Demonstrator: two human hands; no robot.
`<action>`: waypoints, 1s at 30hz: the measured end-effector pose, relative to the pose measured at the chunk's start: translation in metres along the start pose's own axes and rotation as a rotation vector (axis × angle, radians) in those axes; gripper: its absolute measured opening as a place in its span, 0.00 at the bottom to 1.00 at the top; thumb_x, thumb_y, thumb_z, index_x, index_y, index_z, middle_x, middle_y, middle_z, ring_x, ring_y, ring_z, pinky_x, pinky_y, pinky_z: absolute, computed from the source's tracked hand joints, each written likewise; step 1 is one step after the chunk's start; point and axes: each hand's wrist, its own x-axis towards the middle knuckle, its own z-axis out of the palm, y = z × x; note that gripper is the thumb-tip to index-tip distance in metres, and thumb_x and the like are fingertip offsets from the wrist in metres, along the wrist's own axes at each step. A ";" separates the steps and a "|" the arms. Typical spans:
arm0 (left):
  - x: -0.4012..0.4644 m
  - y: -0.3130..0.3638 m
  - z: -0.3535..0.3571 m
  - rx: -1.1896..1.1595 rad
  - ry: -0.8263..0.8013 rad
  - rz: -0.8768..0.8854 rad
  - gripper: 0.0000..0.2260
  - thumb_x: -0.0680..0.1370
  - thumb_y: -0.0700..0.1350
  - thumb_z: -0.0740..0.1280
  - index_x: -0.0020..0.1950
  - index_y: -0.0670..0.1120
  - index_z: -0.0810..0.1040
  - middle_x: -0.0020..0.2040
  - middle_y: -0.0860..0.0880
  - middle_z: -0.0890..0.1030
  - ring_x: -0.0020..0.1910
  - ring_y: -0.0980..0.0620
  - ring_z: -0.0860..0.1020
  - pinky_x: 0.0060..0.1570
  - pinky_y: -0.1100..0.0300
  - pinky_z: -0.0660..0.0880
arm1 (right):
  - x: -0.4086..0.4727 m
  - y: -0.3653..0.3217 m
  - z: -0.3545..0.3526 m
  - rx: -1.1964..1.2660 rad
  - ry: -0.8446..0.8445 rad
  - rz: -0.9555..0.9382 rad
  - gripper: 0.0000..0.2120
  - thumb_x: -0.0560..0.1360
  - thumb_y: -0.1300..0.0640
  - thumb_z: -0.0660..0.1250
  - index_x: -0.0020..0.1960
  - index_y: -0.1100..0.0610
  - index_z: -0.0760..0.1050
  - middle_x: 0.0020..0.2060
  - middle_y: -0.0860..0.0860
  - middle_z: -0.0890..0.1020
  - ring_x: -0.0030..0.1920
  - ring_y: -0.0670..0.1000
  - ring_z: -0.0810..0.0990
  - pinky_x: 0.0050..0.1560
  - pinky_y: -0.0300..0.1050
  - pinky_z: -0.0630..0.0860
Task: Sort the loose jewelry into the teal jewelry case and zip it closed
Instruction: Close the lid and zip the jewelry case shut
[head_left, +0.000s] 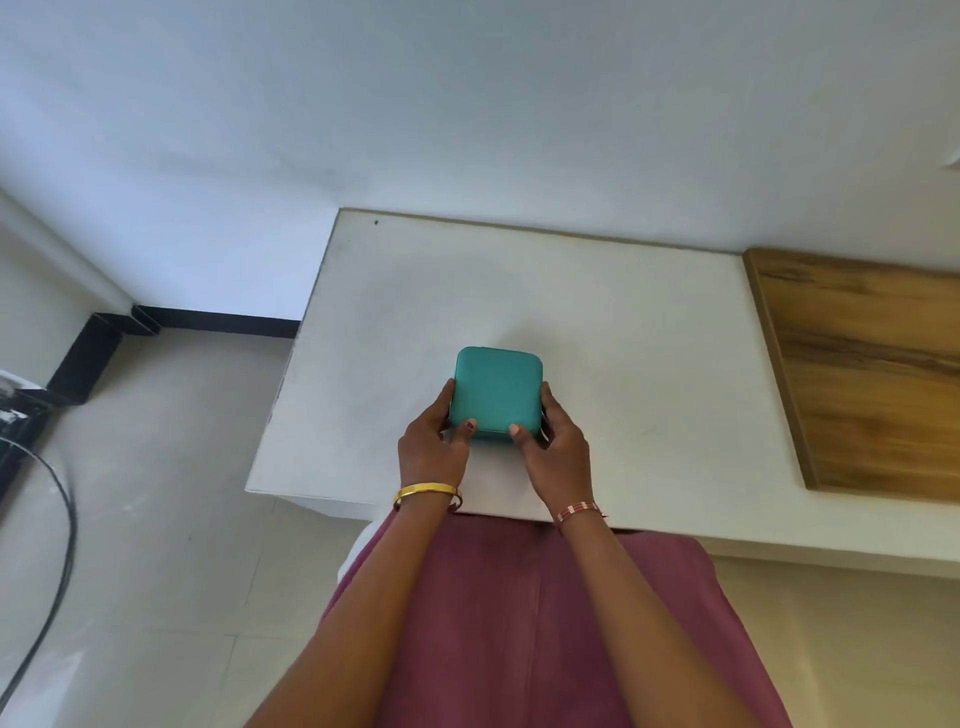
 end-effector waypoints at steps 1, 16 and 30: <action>0.006 0.001 -0.006 0.004 0.004 0.001 0.24 0.73 0.38 0.67 0.68 0.48 0.69 0.63 0.45 0.76 0.58 0.48 0.77 0.57 0.63 0.69 | 0.004 -0.004 0.006 -0.019 -0.003 -0.003 0.31 0.73 0.65 0.66 0.72 0.57 0.60 0.67 0.51 0.70 0.59 0.43 0.71 0.56 0.28 0.66; 0.134 0.021 -0.071 -0.072 0.061 -0.116 0.23 0.73 0.36 0.68 0.67 0.44 0.70 0.62 0.39 0.76 0.60 0.43 0.76 0.64 0.55 0.69 | 0.102 -0.049 0.097 -0.080 -0.061 -0.105 0.32 0.72 0.62 0.69 0.72 0.60 0.60 0.63 0.56 0.75 0.59 0.51 0.75 0.58 0.37 0.71; 0.202 0.029 -0.090 -0.101 0.127 -0.098 0.21 0.74 0.41 0.67 0.67 0.44 0.70 0.60 0.40 0.78 0.60 0.45 0.76 0.57 0.62 0.68 | 0.174 -0.065 0.129 -0.096 -0.146 -0.165 0.30 0.71 0.57 0.70 0.71 0.56 0.64 0.55 0.55 0.81 0.54 0.53 0.79 0.53 0.39 0.73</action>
